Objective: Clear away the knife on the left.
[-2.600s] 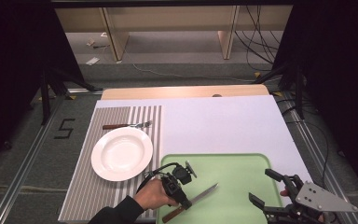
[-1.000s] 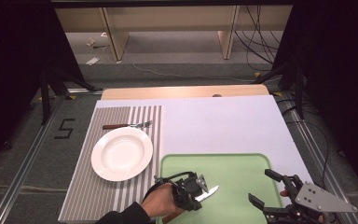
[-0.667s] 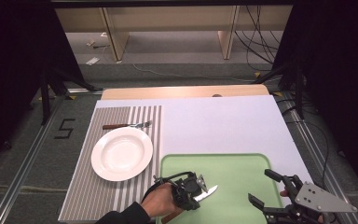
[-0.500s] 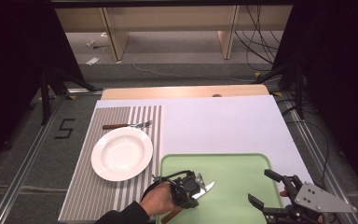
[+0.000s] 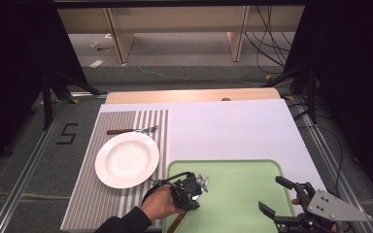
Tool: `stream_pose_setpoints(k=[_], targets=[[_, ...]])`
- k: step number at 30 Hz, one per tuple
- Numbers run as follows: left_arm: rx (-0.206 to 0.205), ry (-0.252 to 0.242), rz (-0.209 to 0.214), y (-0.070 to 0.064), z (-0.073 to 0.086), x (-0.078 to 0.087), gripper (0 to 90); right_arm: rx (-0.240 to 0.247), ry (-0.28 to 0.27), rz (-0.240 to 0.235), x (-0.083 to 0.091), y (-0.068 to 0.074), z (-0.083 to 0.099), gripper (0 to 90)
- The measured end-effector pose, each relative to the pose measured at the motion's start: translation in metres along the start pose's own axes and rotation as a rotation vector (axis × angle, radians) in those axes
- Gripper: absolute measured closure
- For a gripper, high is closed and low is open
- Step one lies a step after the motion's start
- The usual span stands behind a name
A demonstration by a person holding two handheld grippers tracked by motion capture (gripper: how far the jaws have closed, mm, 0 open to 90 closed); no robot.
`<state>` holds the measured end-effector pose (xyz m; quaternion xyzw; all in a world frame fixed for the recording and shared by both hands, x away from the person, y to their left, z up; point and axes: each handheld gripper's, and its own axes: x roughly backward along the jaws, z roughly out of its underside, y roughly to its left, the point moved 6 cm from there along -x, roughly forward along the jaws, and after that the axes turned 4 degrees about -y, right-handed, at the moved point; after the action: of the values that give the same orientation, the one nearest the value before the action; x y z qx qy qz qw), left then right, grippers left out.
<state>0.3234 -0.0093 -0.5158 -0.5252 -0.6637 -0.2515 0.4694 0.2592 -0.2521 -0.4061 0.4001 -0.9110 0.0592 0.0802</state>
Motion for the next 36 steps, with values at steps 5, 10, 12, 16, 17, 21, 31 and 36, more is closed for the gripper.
stream_pose_setpoints(k=[5, 10, 12, 16, 17, 21, 31, 36], targets=[[0.022, 0.009, 0.009, 0.005, 0.005, 0.003, 89.8, 0.0, -0.001, 0.001, 0.0, 0.0, 0.0, 16.3], [0.043, 0.01, 0.011, 0.011, 0.011, 0.008, 89.8, 0.0, 0.001, 0.0, 0.0, 0.0, 0.0, 16.3], [0.045, 0.014, 0.012, 0.012, 0.011, 0.008, 89.9, 0.0, 0.001, 0.001, 0.0, 0.0, 0.0, 16.3], [0.059, 0.014, 0.023, 0.015, 0.015, 0.01, 89.8, -0.001, 0.0, 0.0, 0.0, 0.0, 0.0, 16.3], [0.059, 0.014, 0.023, 0.015, 0.015, 0.01, 89.8, -0.001, 0.0, 0.0, 0.0, 0.0, 0.0, 16.3], [0.071, 0.023, 0.027, 0.018, 0.018, 0.011, 89.8, -0.001, 0.0, 0.0, 0.0, 0.0, 0.0, 16.3], [0.095, 0.029, 0.029, 0.023, 0.023, 0.015, 89.8, 0.001, -0.001, 0.0, 0.001, 0.0, 0.0, 16.3], [0.104, 0.034, 0.03, 0.026, 0.025, 0.016, 89.8, 0.001, 0.0, -0.001, 0.0, 0.0, 0.0, 16.3]])
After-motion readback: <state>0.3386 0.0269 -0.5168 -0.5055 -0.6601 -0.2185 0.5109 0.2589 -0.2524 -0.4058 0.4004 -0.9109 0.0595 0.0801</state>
